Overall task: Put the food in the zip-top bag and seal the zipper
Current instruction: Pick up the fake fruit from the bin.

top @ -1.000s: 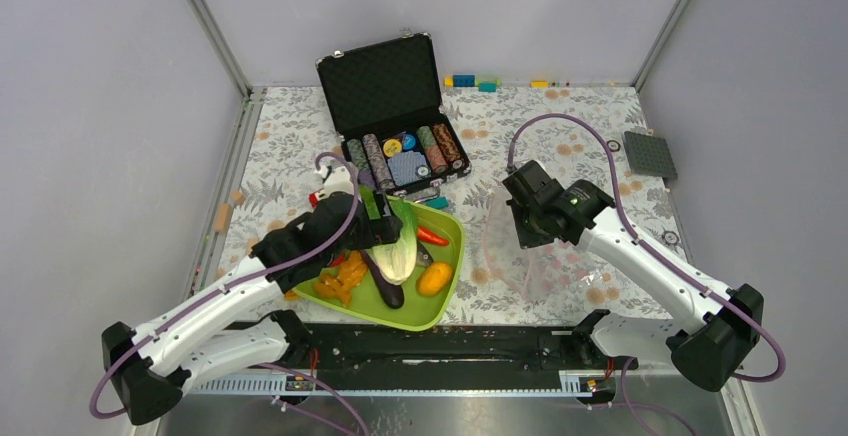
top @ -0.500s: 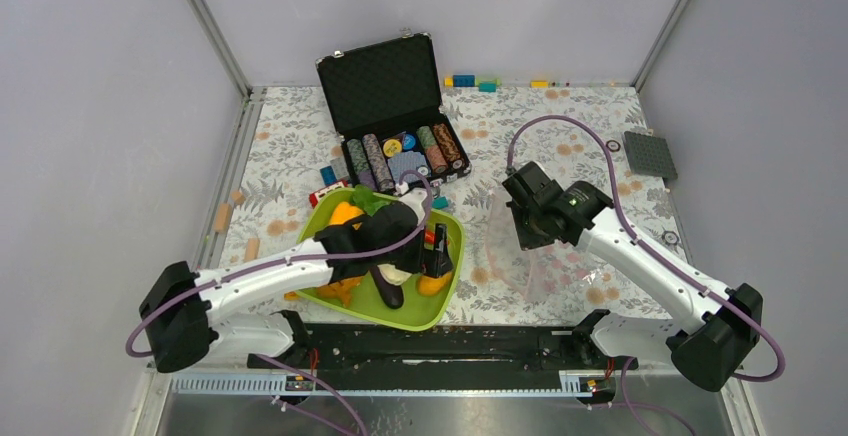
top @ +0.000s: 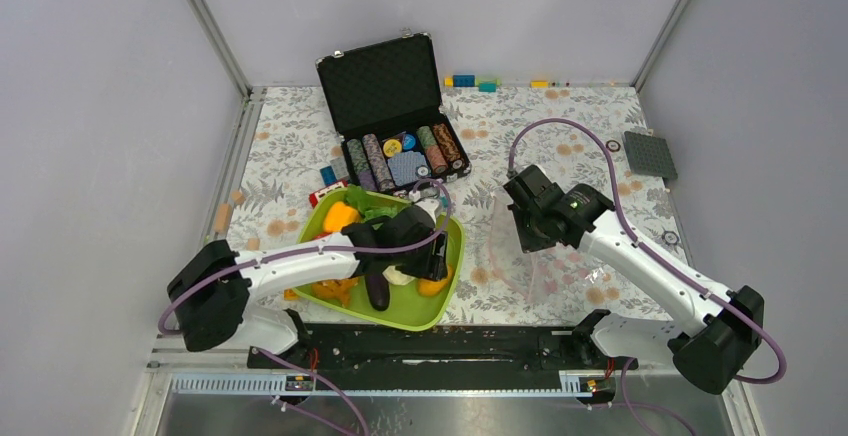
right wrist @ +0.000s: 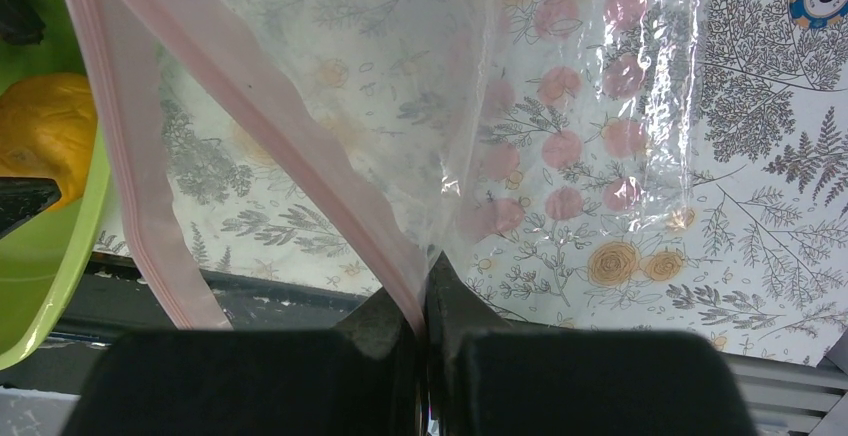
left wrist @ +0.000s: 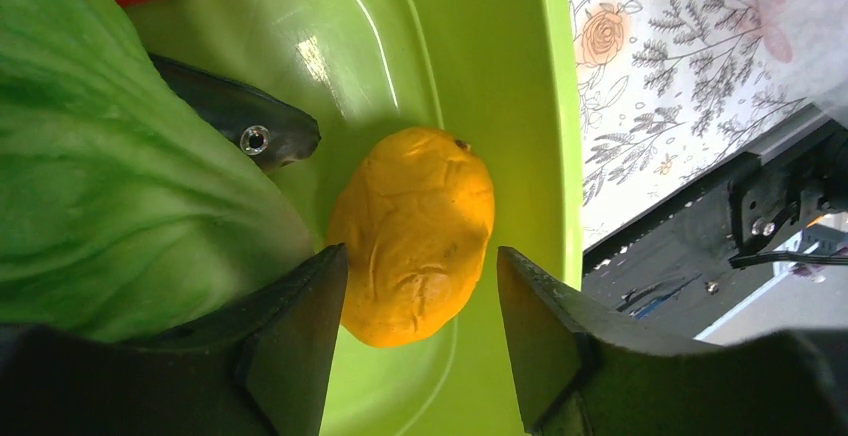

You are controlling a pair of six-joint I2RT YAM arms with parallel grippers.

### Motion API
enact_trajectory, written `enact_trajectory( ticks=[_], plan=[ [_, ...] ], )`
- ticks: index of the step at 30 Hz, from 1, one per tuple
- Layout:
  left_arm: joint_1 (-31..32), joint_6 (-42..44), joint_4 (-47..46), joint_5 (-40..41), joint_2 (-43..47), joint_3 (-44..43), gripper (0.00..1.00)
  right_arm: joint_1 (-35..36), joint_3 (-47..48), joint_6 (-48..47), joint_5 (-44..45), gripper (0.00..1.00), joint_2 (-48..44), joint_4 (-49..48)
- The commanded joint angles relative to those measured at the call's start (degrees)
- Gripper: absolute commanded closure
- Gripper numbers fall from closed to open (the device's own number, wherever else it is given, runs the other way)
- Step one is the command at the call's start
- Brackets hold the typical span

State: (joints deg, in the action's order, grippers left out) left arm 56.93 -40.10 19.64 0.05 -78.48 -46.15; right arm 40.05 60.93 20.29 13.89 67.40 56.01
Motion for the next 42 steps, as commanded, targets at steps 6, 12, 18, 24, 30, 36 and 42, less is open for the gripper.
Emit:
enact_trajectory(
  ticks=[6, 12, 18, 24, 30, 36, 42],
  plan=[
    [1.22, 4.48, 0.84, -2.59, -3.84, -2.92, 0.42, -0.30, -0.28, -0.50, 0.83, 1.00, -1.08, -0.14],
    [1.47, 4.00, 2.15, -1.70, -7.62, -5.06, 0.42, -0.24, -0.37, -0.44, 0.94, 1.00, -1.51, -0.19],
    [1.75, 2.71, 2.95, -0.29, -8.11, -6.40, 0.65, -0.31, -0.68, -0.22, 1.13, 1.00, -2.16, -0.18],
    [1.77, 0.86, 2.95, 2.33, -1.70, -6.02, 0.91, -0.31, -0.81, 0.00, 1.45, 1.00, -3.14, -0.19],
    [1.78, -0.15, 1.90, 4.33, 6.85, -5.70, 0.97, -0.32, -0.89, 0.45, 1.85, 1.00, -4.12, -0.22],
    [2.29, 0.57, -5.00, 1.47, 13.24, -6.21, 0.99, -0.25, -0.72, 2.30, 1.15, 1.00, -5.07, -1.09],
    [4.87, 1.74, -19.09, -4.48, 12.90, -9.05, 0.99, -0.25, -0.68, 5.63, -2.36, 1.00, -6.51, -2.08]
  ],
)
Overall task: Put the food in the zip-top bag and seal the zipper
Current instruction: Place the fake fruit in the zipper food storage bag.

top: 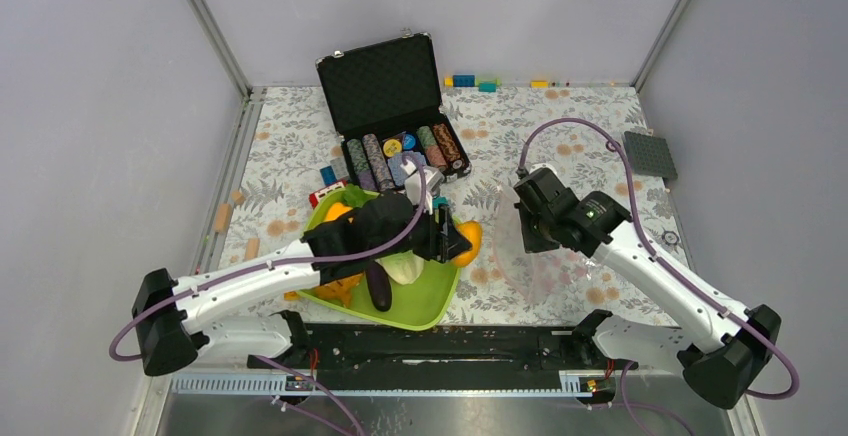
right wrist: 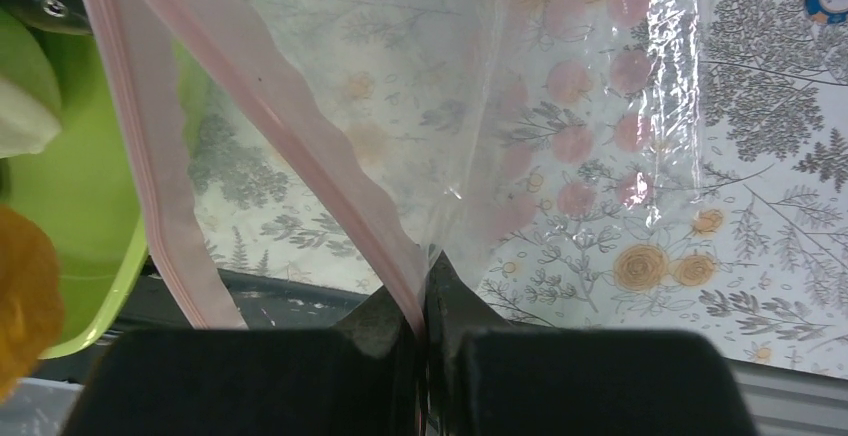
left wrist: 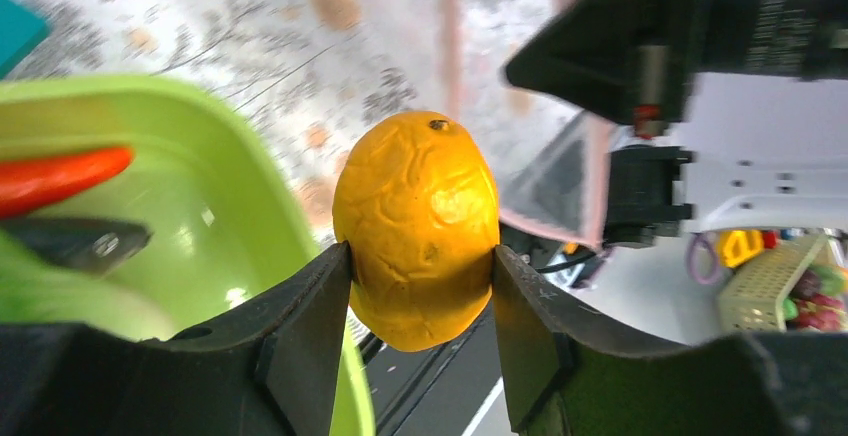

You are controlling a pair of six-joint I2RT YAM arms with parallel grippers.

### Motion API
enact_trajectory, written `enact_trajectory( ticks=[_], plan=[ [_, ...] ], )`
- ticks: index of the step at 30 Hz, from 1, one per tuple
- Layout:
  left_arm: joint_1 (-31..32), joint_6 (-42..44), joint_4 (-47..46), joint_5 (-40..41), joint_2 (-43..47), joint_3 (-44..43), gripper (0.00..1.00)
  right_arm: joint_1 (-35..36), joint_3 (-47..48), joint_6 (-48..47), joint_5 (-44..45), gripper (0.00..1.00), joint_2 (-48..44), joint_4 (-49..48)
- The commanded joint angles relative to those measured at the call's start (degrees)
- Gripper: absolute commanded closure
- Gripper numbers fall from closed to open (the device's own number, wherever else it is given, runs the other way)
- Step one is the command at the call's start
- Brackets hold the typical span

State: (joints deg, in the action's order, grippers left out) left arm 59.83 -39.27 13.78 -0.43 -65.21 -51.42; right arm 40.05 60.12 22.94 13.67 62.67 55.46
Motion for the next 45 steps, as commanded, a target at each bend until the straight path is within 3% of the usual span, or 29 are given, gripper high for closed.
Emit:
enact_trajectory(
  ticks=[1, 9, 21, 25, 26, 27, 31, 33, 40, 45],
  plan=[
    [2.28, 0.67, -15.34, -4.47, -1.27, -4.63, 1.00, -0.24, 0.17, 3.32, -2.31, 1.00, -2.13, -1.56],
    [4.88, -3.11, -24.12, -1.07, -8.54, -8.32, 1.00, -0.24, 1.71, 6.21, -4.54, 1.00, -4.88, -1.50],
    [7.18, -3.43, -19.80, 11.41, -11.41, -9.00, 0.98, -0.30, 3.78, 8.56, -9.64, 1.00, -8.71, -2.29],
    [8.60, -4.02, -16.54, 16.68, -12.13, -9.70, 0.86, -0.32, 4.67, 8.66, -9.32, 0.99, -9.15, -2.33],
    [8.97, -3.54, -16.19, 17.51, -12.08, -9.77, 0.78, -0.31, 4.86, 8.55, -9.23, 0.99, -9.10, -2.29],
    [9.29, -3.12, -15.78, 17.89, -11.95, -9.94, 0.69, -0.29, 4.98, 8.51, -9.19, 0.99, -8.98, -2.33],
    [9.68, -1.23, -14.42, 16.98, -11.24, -10.78, 0.17, -0.30, 5.50, 8.35, -9.06, 0.99, -8.48, -2.33],
    [9.69, -0.54, -13.90, 15.75, -10.29, -10.93, 0.02, -0.30, 5.49, 8.11, -8.51, 0.99, -8.36, -2.30],
    [9.69, 1.69, -13.10, 10.49, -3.84, -9.48, 0.01, -0.42, 5.47, 7.07, -6.36, 0.98, -7.99, -2.25],
    [9.36, -2.05, 1.34, 26.33, 4.52, -7.69, 0.01, -1.33, 6.70, 5.75, -4.84, 0.98, -7.92, -1.79]
  ],
)
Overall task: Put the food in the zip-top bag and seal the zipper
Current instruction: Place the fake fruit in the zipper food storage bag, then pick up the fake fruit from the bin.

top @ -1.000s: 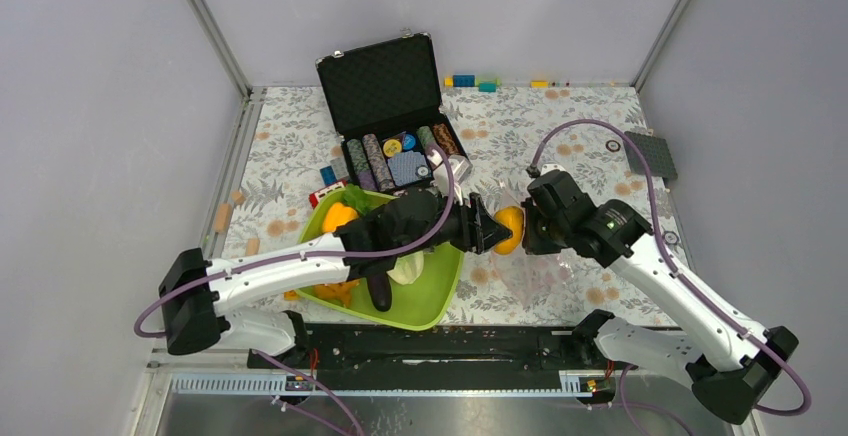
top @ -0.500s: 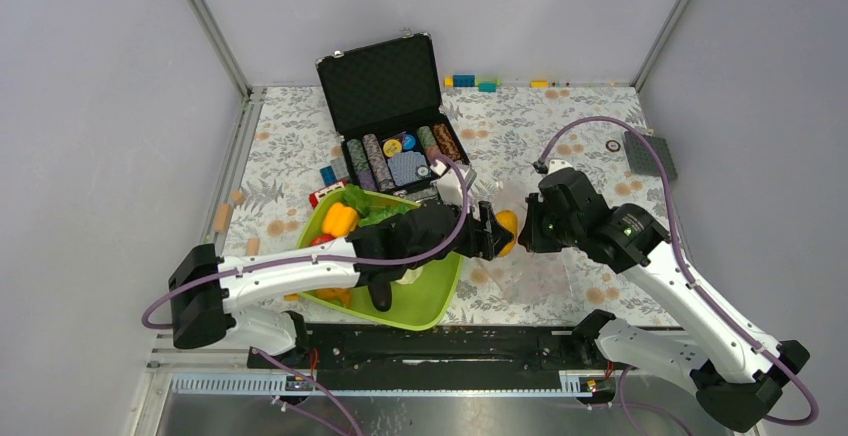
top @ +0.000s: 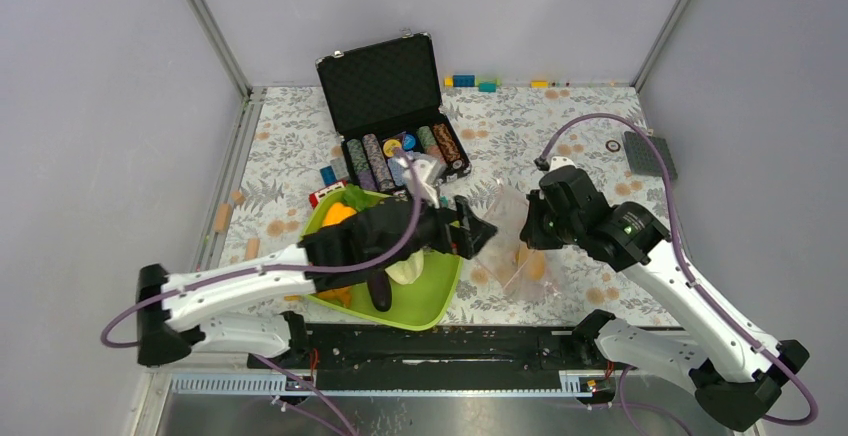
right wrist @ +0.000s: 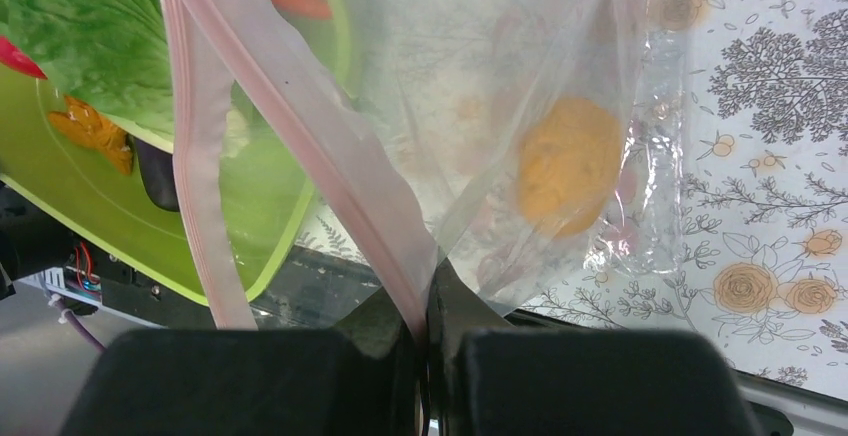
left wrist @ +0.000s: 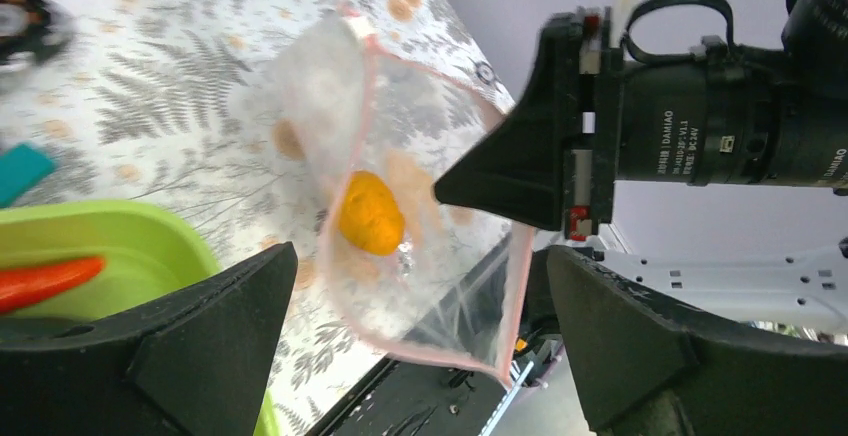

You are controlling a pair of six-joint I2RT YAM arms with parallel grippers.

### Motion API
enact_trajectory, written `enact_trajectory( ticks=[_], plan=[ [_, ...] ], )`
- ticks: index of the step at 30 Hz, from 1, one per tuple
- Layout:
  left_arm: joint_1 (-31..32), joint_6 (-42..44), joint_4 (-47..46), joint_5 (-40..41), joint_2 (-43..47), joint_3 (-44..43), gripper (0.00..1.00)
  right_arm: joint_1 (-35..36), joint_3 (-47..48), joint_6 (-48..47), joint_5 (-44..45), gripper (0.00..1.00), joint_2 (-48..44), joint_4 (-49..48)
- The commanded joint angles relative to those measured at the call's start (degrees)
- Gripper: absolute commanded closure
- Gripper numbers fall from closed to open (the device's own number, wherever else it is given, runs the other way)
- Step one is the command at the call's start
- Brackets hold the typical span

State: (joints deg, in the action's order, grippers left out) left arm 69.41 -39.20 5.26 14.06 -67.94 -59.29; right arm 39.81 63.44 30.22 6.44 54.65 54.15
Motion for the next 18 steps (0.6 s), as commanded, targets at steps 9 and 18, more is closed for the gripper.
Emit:
enact_trajectory(
  ticks=[9, 18],
  plan=[
    [-16.79, -26.96, 48.47, 29.75, 23.96, 9.07, 0.01, -3.25, 3.11, -4.26, 2.53, 0.98, 0.49, -0.17],
    [-30.55, -23.97, 48.47, 25.77, 22.65, 15.36, 0.01, -3.83, 1.98, -5.11, 1.53, 0.98, 1.46, -0.24]
  ],
)
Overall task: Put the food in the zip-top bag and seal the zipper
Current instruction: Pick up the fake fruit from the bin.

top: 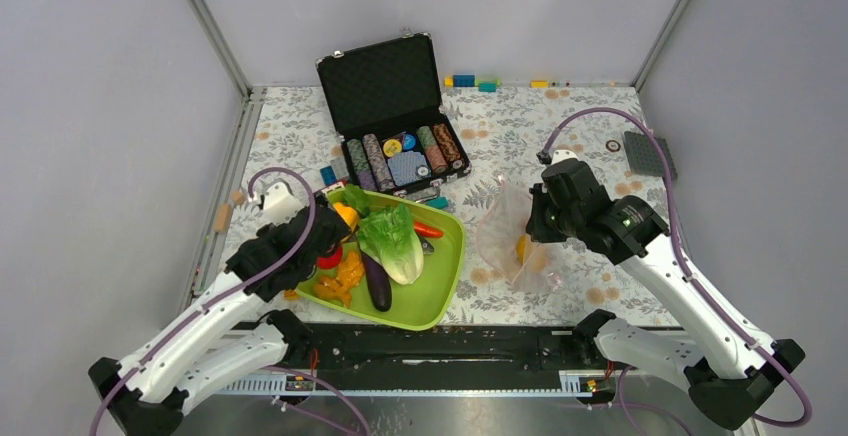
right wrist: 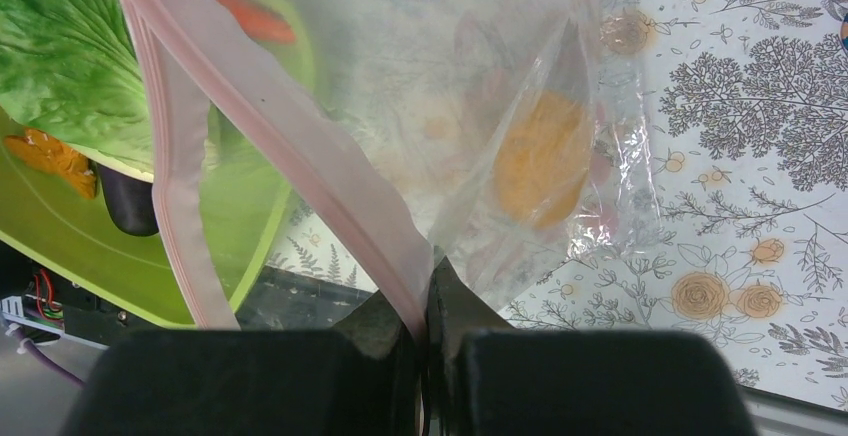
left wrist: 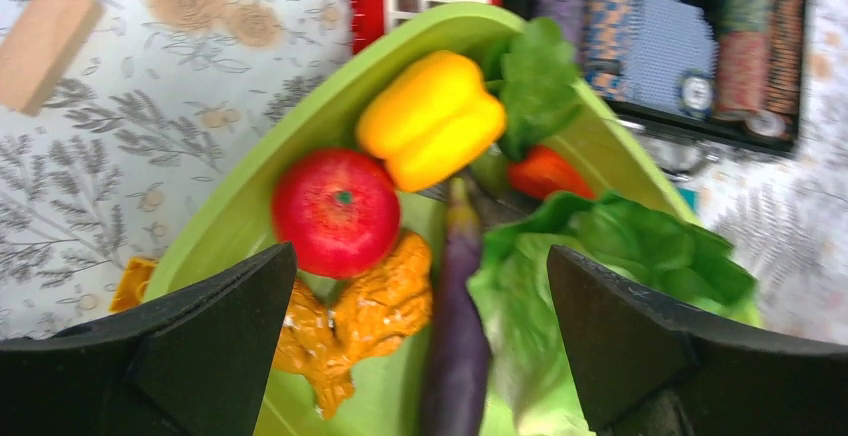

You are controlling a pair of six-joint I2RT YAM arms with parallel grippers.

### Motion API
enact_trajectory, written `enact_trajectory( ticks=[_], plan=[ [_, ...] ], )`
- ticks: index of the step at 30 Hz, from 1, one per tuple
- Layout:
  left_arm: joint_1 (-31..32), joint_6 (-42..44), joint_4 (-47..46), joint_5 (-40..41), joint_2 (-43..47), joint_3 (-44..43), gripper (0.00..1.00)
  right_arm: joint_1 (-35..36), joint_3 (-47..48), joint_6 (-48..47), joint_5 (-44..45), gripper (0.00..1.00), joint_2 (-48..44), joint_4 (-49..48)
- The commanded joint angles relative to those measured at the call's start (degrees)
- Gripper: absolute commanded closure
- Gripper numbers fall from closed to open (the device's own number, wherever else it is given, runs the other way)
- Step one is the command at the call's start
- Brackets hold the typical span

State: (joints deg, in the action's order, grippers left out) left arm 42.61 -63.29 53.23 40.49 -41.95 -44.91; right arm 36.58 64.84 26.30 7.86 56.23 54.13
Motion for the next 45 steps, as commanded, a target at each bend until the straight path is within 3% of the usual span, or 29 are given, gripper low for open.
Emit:
enact_trajectory(
  ticks=[1, 11, 22, 27, 31, 36, 39, 45],
  plan=[
    [-4.85, 1.37, -1.01, -2.01, -4.52, 1.53, 0.01, -0.62, 0.41, -1.33, 0.06, 0.99, -0.15, -0.17],
    [-13.47, 7.70, -11.06, -9.96, -12.76, 6.60, 0.01, -1.18, -0.42, -2.31, 0.43, 0.98, -0.77, -0.18],
    [-16.22, 8.96, -14.61, -12.58, -17.96, 9.26, 0.01, -1.34, -1.24, -2.18, 0.74, 0.99, -0.81, -0.19],
    [-16.66, 10.99, -17.95, -14.60, -20.46, 10.17, 0.06, -1.44, -1.55, -2.05, 0.91, 0.98, -1.01, -0.19],
    [-16.78, 11.71, -18.80, -15.30, -22.01, 10.35, 0.14, -1.47, -1.82, -2.09, 1.36, 0.98, -1.58, -0.24],
    [-16.77, 12.29, -18.56, -16.69, -20.56, 9.86, 0.37, -1.59, -2.06, -2.19, 1.01, 0.98, -1.98, -0.15],
    [-16.79, 13.16, -17.14, -15.88, -17.85, 9.08, 0.49, -1.63, -2.17, -2.29, 1.18, 0.99, -2.36, -0.08],
    [-16.77, 11.62, -11.24, -14.93, -9.29, 6.25, 0.63, -1.82, -2.60, -2.54, 1.05, 0.99, -2.77, -0.10]
  ],
)
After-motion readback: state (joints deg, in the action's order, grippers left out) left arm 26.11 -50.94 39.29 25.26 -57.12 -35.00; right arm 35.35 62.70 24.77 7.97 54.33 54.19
